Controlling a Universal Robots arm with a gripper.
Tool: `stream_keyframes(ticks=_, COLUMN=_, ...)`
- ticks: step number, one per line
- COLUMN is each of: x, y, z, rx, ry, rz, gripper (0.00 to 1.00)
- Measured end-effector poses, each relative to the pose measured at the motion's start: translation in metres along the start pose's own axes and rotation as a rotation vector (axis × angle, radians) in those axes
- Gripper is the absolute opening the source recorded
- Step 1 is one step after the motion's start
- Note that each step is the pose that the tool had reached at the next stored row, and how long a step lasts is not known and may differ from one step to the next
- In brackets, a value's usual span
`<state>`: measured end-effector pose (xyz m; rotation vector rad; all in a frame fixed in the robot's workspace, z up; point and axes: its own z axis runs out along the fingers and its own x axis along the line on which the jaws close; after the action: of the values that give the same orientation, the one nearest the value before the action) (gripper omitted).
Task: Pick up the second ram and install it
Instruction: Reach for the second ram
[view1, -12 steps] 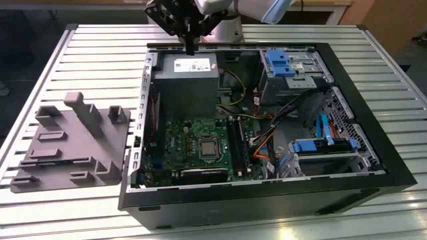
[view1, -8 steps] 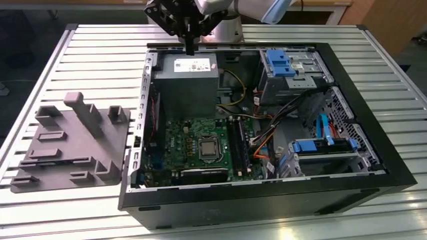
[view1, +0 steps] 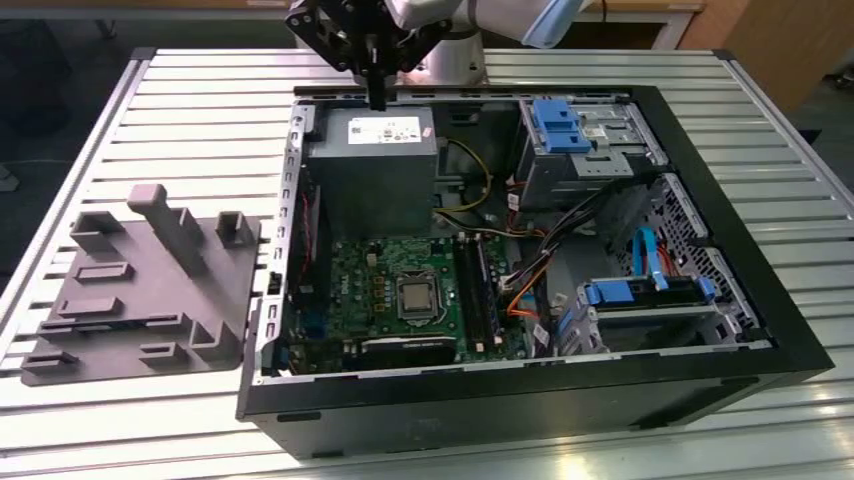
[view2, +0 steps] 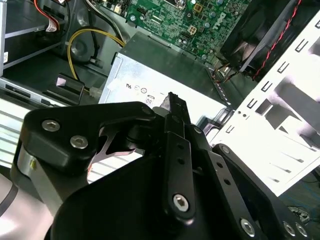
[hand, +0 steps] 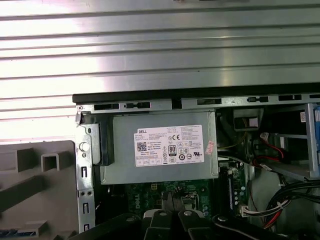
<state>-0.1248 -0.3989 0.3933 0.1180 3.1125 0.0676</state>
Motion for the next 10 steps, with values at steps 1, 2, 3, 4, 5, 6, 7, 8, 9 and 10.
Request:
stream_keyframes(ticks=1, x=0.0005, y=0.0, z=0.0, rx=-0.0001, ry=0.0, rz=0.0, gripper=0.11)
stream_keyframes(ticks=2, x=0.001, y=-0.0001, z=0.0, rx=0.0, ry=0.0, rz=0.0, gripper=0.11)
stream_keyframes(ticks=3, x=0.0015, y=-0.0001, z=-0.0001, rx=0.0, ry=0.0, rz=0.0, gripper=0.11)
stream_keyframes(ticks=4, x=0.0021, y=-0.0002, z=-0.0001, rx=0.0, ry=0.0, rz=0.0, gripper=0.11)
stream_keyframes(ticks=5, x=0.0028, y=-0.0002, z=-0.0001, rx=0.0, ry=0.0, rz=0.0, gripper=0.11)
stream_keyframes(ticks=6, x=0.0035, y=-0.0003, z=-0.0001, rx=0.0, ry=0.0, rz=0.0, gripper=0.11)
stream_keyframes(ticks=7, x=0.0042, y=-0.0003, z=-0.0001, rx=0.0, ry=0.0, rz=0.0, gripper=0.11)
stream_keyframes(ticks=8, x=0.005, y=-0.0004, z=-0.0001, rx=0.0, ry=0.0, rz=0.0, gripper=0.11)
stream_keyframes(ticks=9, x=0.0058, y=-0.0004, z=-0.0002, rx=0.0, ry=0.0, rz=0.0, gripper=0.11)
stream_keyframes(ticks=10, x=0.0065, y=-0.0005, z=-0.0001, rx=-0.0001, ry=0.0, rz=0.0, gripper=0.11)
